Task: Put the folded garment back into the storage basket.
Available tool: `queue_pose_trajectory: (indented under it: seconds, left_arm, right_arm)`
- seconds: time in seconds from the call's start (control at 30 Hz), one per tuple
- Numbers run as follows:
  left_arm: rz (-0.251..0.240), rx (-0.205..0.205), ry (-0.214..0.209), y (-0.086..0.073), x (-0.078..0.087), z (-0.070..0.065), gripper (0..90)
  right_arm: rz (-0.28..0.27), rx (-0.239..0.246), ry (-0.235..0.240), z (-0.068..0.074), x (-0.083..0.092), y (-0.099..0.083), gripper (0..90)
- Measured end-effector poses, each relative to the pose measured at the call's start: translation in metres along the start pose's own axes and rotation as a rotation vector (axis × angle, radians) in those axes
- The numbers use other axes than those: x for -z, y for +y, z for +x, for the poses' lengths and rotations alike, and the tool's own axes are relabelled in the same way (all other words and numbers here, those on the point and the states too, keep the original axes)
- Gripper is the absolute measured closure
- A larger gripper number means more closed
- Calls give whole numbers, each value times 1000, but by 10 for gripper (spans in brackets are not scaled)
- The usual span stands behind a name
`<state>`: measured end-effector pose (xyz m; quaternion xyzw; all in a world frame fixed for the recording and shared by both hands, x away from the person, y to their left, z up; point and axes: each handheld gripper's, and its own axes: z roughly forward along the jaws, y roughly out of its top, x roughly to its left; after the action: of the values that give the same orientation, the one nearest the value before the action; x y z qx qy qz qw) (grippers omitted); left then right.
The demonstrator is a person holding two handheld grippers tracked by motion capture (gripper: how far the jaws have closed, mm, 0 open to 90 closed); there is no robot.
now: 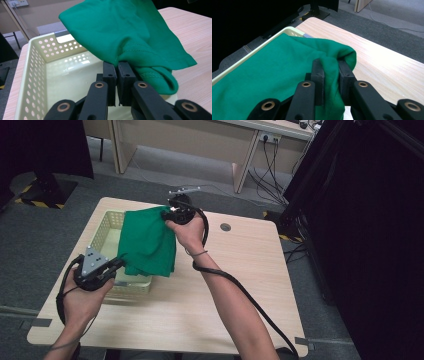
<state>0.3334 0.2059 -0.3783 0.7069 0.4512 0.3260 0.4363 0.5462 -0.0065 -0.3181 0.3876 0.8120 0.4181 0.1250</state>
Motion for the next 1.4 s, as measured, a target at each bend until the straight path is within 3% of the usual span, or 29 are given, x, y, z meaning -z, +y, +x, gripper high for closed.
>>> queue_pose_trajectory:
  seconds: [1.4]
  left_arm:
    - [5,41,51,-10,14,19,862]
  right_arm:
    - [-2,21,29,25,-14,11,788]
